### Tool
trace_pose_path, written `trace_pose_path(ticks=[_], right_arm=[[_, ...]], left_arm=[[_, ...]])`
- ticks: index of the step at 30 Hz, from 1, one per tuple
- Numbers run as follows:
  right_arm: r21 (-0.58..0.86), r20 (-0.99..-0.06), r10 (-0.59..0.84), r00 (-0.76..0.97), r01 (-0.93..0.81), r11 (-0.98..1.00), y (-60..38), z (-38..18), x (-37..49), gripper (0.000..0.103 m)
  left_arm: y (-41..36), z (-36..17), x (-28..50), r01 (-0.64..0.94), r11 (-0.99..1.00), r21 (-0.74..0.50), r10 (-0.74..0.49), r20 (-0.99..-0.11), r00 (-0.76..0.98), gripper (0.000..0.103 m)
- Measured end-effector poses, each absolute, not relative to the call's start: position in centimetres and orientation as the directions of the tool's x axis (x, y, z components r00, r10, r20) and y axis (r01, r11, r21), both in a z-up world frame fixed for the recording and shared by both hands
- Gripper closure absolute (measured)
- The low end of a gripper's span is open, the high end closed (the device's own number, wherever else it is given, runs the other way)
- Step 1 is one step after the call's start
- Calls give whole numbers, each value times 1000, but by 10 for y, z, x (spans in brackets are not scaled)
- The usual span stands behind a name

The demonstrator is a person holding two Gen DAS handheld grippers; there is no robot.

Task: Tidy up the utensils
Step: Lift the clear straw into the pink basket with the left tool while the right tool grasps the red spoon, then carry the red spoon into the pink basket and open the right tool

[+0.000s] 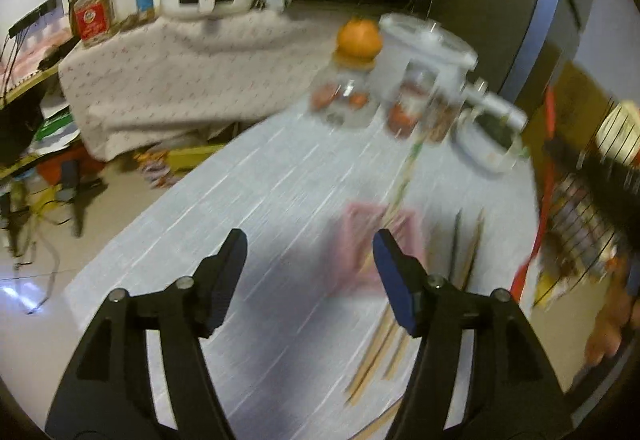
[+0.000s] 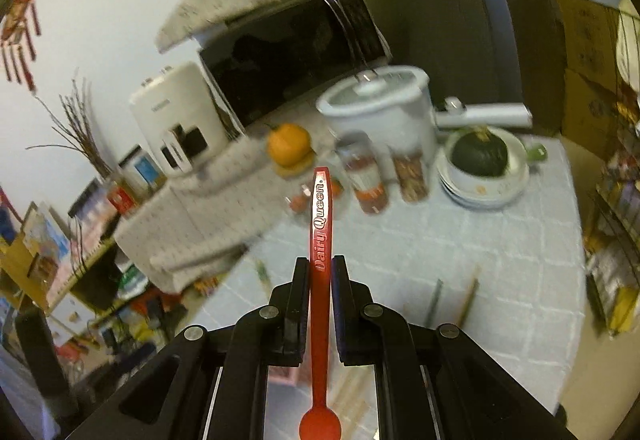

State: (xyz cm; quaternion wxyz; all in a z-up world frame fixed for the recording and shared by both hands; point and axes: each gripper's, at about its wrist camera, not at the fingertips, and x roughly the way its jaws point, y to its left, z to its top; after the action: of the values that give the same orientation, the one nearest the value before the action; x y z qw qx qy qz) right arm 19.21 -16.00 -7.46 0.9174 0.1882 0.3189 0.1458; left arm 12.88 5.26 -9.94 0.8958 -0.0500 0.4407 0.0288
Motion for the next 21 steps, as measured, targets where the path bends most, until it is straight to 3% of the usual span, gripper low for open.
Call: trace_pose_path(ticks=[4, 10, 21], right_arm=[[444, -476, 372, 797, -147, 884, -138, -78, 196, 92], [433, -412, 251, 876, -55, 900, -116, -87, 203, 92], [373, -434, 150, 888, 26, 927, -88, -116, 209, 92]], left_arm=[[65, -115, 131, -98, 994, -47, 12, -851, 526, 36], [74, -117, 133, -82, 997, 13, 54, -854, 518, 36], [71, -125, 140, -47, 998, 41, 59, -864, 500, 36]])
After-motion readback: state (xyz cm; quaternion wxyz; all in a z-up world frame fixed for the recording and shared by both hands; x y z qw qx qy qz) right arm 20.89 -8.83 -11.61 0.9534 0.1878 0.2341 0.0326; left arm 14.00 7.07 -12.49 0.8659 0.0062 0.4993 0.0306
